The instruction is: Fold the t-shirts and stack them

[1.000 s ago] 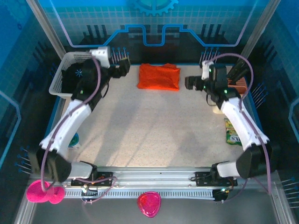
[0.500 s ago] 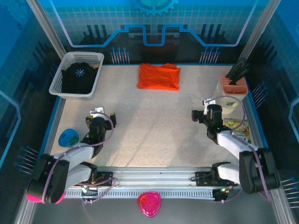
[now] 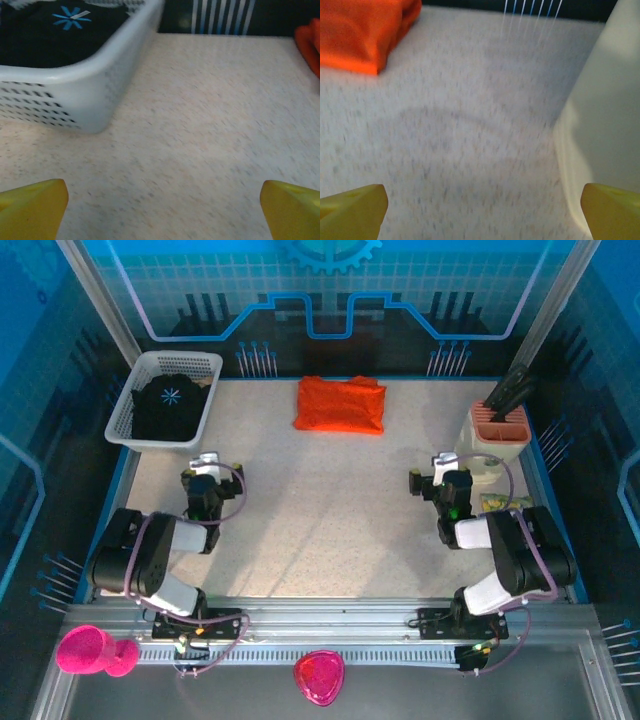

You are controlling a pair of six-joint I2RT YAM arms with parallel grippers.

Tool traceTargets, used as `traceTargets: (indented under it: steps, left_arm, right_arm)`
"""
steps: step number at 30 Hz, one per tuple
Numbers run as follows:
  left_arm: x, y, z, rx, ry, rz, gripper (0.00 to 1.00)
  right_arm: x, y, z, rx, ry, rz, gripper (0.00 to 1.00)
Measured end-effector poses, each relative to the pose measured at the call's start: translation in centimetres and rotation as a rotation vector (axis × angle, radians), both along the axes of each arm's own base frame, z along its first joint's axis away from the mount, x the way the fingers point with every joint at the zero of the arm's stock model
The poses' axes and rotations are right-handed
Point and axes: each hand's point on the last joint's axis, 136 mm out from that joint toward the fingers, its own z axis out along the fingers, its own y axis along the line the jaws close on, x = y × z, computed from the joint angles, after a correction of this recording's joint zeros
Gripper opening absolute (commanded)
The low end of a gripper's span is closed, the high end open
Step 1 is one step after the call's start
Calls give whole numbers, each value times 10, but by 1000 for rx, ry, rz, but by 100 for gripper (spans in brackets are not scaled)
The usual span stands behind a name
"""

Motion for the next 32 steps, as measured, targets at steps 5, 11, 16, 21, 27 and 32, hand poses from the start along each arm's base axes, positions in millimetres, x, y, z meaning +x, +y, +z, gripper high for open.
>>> traceTargets:
  steps: [5,11,16,21,27,32]
  left_arm:
    - [7,0,-2,-51,16,-33,99]
    - [15,-8,5,-66,0,-82,99]
    - [15,-11,3,-71,6,-97,99]
    - [15,-16,1,-79,21,-125,99]
    - [18,-24,1,-90,31,-171,99]
    - [18,-27,0,-95,34,-183,99]
  right_arm:
    - [12,4,10,28,-25,42,100]
    - [18,9,20,34,-58,68,100]
    - [19,9,21,34,-61,68,100]
    - [19,9,21,34,-61,69,100]
    - [19,9,21,34,-61,69,100]
    - [19,9,21,34,-61,69,100]
